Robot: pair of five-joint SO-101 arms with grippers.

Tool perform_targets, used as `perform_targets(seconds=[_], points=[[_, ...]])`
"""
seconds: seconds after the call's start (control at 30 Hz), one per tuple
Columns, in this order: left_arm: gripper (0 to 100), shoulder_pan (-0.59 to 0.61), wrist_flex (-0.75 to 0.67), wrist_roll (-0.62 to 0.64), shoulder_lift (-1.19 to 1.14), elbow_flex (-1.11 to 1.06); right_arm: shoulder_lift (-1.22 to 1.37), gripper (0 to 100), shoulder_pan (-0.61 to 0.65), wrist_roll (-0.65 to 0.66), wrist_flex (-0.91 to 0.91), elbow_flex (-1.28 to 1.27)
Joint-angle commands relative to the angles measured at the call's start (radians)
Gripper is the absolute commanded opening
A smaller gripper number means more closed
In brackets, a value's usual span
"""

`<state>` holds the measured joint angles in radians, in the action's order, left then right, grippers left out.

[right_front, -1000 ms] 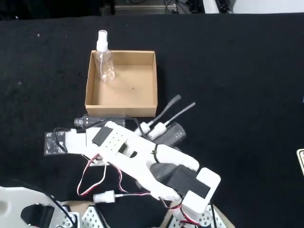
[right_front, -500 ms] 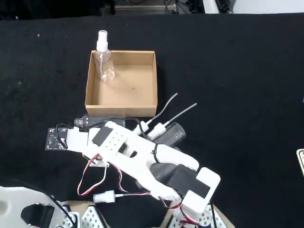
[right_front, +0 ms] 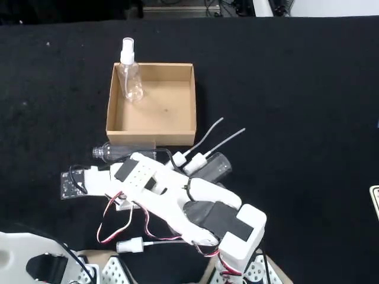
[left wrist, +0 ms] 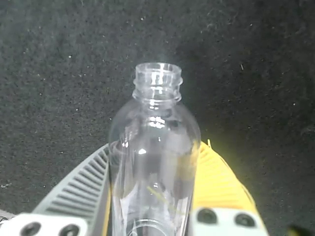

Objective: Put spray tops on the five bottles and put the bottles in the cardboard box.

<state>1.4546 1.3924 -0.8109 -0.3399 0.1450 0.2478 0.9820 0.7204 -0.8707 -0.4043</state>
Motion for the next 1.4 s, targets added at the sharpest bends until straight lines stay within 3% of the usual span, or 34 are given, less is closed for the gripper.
perform_targets(seconds=[0.0,0.17,0.33,0.5,0.67,0.83,1.0,1.2,1.37], points=[[3,0.004,0.011,0.002,0.015,0.062,-0.038,2.7,-0.029,-0.078,0.035,0.022],[3,-0.021,0.014,0.008,0.032,0.074,-0.191,0.9,-0.054,-0.133,0.035,0.045],[3,-0.079,0.078,0.074,0.144,0.077,-0.412,0.9,-0.097,-0.311,0.009,0.117],[3,-0.206,0.118,0.175,0.358,0.005,-0.627,0.9,-0.127,-0.439,-0.141,0.242],[3,-0.383,0.107,0.281,0.652,-0.216,-0.788,0.9,-0.229,-0.485,-0.27,0.367],[3,-0.595,-0.011,0.427,0.979,-0.493,-0.918,0.9,-0.388,-0.592,-0.31,0.427],[3,-0.894,-0.133,0.586,1.261,-0.704,-0.998,0.9,-0.514,-0.717,-0.269,0.424],[3,-1.176,-0.407,0.684,1.499,-0.966,-1.046,0.9,-0.537,-0.839,-0.161,0.424],[3,-1.334,-0.569,0.712,1.639,-1.118,-1.041,0.9,-0.531,-0.91,-0.034,0.4]])
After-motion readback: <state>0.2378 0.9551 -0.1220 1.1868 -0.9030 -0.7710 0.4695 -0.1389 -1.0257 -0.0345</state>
